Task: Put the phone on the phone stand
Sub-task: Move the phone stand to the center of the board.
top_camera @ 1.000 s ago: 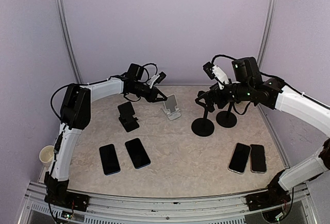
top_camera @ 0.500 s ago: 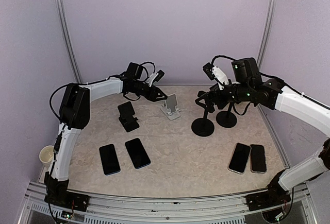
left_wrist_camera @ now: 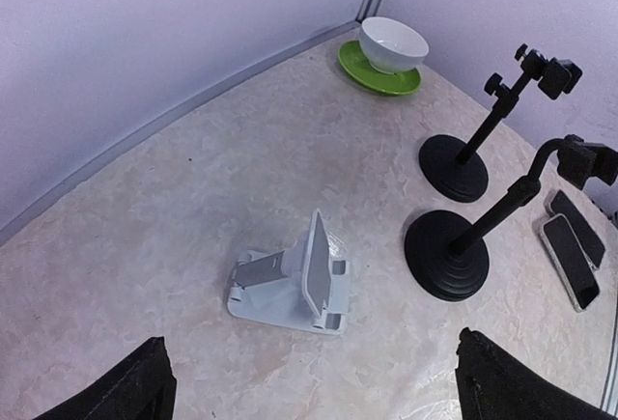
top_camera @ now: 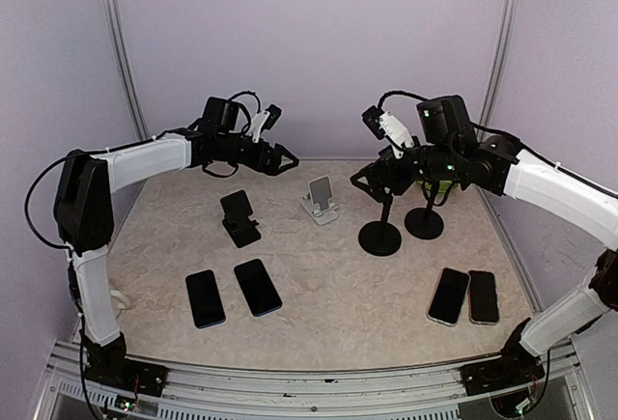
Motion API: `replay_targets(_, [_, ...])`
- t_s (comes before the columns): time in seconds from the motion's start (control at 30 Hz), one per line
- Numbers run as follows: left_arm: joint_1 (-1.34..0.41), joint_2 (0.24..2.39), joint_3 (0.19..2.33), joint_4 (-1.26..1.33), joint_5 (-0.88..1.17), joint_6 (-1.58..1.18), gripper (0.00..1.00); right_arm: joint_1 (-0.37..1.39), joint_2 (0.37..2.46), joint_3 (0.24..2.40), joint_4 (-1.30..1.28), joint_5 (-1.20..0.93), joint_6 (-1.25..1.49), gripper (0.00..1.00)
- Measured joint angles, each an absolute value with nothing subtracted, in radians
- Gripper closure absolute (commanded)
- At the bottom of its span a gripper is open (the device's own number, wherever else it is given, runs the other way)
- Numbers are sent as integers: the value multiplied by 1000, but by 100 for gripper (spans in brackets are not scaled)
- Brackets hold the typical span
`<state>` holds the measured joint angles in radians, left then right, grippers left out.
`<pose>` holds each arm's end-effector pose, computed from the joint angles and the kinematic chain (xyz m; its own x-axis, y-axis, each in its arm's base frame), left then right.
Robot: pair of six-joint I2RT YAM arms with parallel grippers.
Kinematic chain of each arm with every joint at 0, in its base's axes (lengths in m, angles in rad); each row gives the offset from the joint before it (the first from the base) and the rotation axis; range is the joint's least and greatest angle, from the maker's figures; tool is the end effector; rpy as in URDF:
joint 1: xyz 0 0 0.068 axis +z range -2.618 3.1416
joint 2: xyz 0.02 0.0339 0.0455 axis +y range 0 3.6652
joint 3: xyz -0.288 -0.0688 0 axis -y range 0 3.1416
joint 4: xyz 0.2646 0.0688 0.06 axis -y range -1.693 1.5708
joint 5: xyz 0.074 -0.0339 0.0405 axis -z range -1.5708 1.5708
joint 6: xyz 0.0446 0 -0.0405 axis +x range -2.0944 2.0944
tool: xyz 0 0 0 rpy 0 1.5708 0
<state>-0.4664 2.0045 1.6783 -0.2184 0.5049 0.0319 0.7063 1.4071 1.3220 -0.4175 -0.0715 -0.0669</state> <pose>0.4437 -0.2475 0.2883 -0.4382 0.2518 -0.8629 0.7775 0.5880 -0.2232 0.2609 0.2268 0.3779 -0.3192 -0.3600 -0.8767 -0.7179 0.6957 -0.0242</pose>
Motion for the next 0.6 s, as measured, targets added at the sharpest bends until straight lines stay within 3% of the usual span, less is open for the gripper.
replay_targets(0.33, [-435,1752,1412,-201,358,46,2,751,1516,1398,-421,-35,-85,0])
replay_targets(0.6, [-268,1750,1329,-227,394,55,22,780,1581,1448,-431,-33,-90,0])
